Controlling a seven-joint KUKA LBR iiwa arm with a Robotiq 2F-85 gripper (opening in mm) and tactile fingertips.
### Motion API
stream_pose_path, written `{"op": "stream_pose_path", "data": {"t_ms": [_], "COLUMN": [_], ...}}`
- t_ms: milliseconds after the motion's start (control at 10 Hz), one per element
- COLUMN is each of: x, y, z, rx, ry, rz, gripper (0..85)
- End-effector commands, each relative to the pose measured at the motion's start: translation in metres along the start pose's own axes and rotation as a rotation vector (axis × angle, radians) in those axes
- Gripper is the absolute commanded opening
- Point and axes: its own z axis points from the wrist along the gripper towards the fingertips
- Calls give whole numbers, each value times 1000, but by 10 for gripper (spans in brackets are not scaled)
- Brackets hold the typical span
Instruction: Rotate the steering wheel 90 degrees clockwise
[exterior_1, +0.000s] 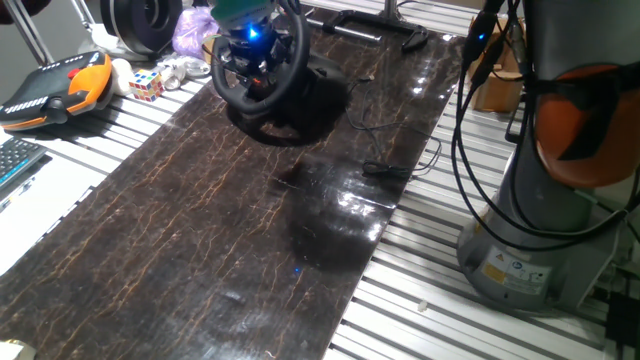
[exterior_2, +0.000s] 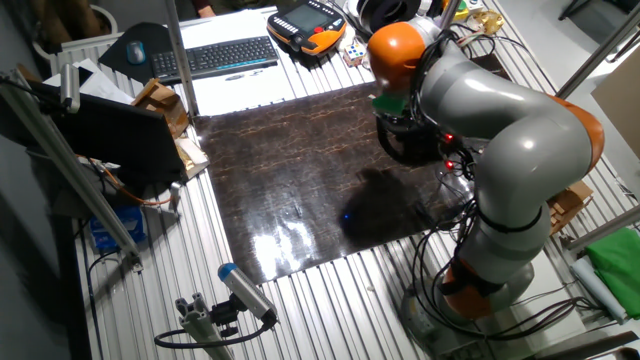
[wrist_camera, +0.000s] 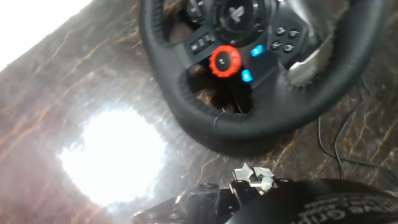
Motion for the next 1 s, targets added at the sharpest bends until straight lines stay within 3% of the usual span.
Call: {"op": "stream_pose_path", "data": {"t_ms": [0,200,400,700,900], "x": [-2,-6,-10,-11,-12], "y": [-1,-9,-15,-18,-21], "z": [1,6,8,8,9], "rx": [138,170,183,251,272], "ry": [74,28,24,-26,-28], "rz": [513,596,667,822,899], "gripper": [7,7,7,7,7]}}
